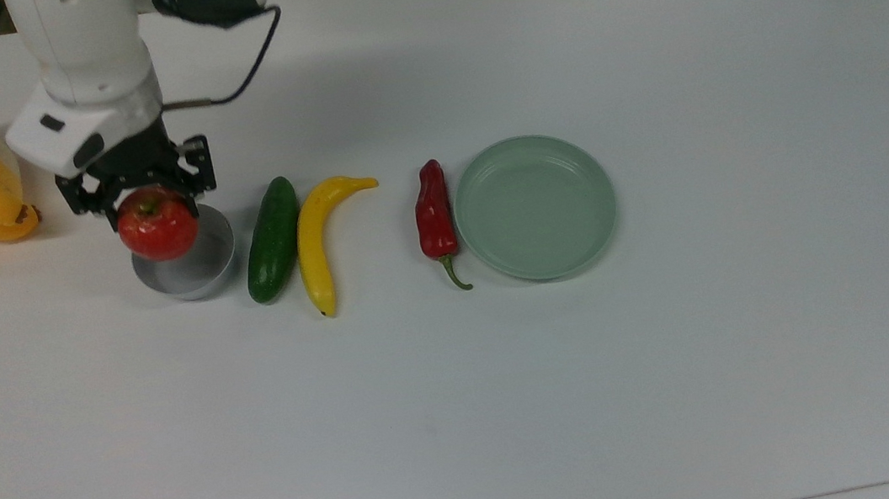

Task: Red apple placed in the center of the desktop
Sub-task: 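Carry the apple past the banana and lower it onto the table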

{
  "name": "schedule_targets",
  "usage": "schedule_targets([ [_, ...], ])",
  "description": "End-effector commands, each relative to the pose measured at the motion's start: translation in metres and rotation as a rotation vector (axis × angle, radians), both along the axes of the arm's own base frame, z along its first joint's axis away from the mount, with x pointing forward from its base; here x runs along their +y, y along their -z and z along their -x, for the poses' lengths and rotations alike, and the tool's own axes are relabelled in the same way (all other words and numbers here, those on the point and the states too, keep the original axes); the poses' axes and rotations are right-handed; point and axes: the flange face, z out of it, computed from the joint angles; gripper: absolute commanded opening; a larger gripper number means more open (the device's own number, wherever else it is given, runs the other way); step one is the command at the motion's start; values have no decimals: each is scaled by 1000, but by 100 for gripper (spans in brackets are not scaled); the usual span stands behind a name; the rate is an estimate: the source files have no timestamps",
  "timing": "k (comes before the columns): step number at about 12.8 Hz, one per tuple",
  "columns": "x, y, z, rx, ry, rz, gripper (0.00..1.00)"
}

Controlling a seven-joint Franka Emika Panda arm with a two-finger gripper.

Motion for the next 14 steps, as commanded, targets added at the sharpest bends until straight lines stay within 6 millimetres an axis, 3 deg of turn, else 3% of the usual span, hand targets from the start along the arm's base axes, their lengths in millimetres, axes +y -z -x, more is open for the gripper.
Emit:
schedule_targets([
  [1,24,-65,58,77,-20,-40,32],
  [3,40,-78,79,141,-36,-60,32],
  [6,67,-71,107,268,-62,-104,32],
  [10,140,-22,140,377,-74,-106,32],
  [14,166,38,156,266,-11,-97,32],
])
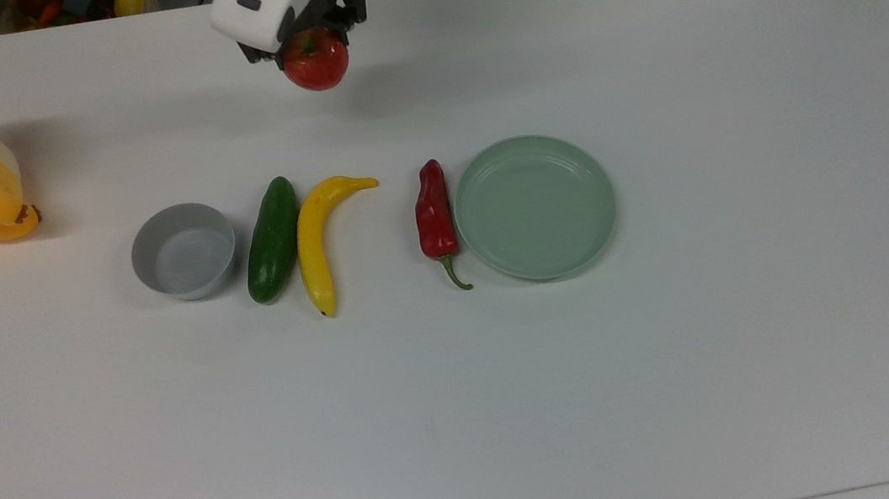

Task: Red apple placed in the center of the desktop
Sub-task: 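Carry the apple past the banana and lower it onto the table, then open the gripper to release the apple and raise the arm away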

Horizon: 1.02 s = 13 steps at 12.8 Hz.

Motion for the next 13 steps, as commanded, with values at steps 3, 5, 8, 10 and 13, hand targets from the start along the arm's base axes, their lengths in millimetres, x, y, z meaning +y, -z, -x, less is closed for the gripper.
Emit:
schedule_targets([
  [3,19,57,21,-259,118,-14,32],
  [5,19,71,22,-328,144,-25,32],
  [8,19,79,20,-335,179,-26,65],
  [10,20,76,19,-340,218,-25,100],
  [13,20,65,13,-347,258,-24,100],
])
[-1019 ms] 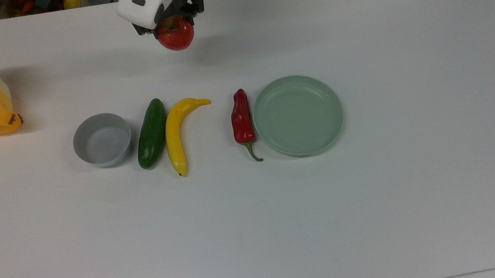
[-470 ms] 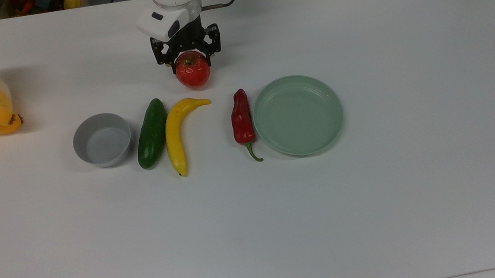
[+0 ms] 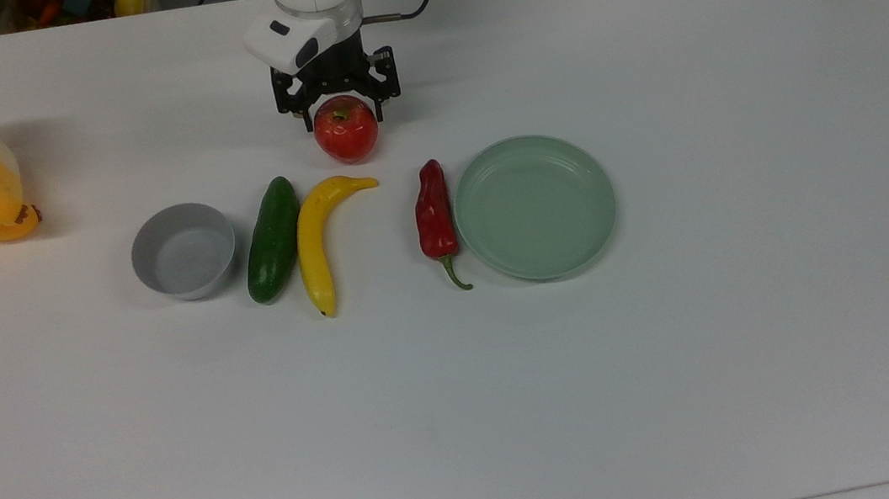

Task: Red apple placed in the center of the desktop
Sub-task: 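Open the gripper to release the apple and raise the arm away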

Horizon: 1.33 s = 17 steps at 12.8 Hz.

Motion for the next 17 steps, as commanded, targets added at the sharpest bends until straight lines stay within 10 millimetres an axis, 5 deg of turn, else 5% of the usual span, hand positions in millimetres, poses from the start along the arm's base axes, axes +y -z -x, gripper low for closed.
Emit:
schedule_targets([
  [1,2,-23,-7,-19,67,-13,100],
  [5,5,-105,-32,48,100,-1,100],
  [10,10,-263,-43,44,227,-13,100],
  [13,14,-296,-42,14,242,-95,100],
  [17,17,-295,-44,8,101,-89,100],
])
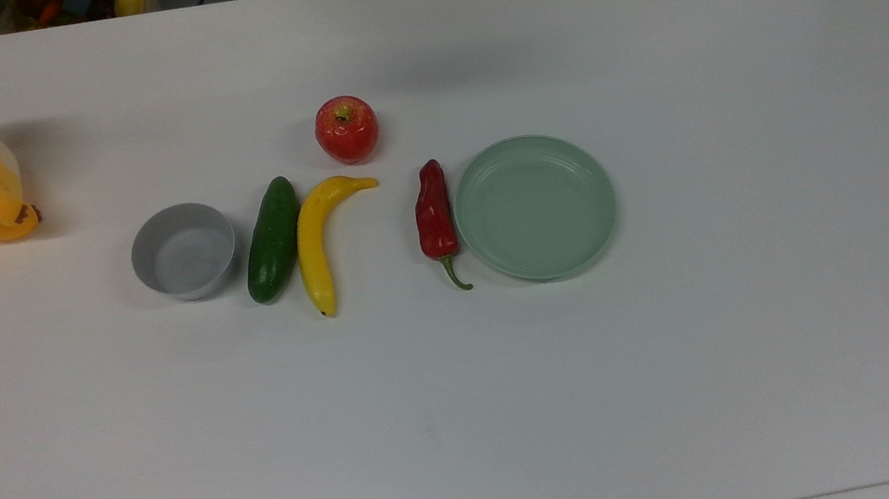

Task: Red apple placed in the center of the desktop
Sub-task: 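Open the gripper to release the apple and raise the arm away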

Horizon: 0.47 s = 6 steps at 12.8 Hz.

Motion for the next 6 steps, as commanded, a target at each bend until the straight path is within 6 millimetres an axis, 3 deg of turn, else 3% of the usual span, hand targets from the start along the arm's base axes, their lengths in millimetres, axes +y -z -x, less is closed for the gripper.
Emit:
schedule_targets([
  [1,-1,1,-3,12,-157,0,100],
  [6,3,4,-3,13,-200,1,100],
])
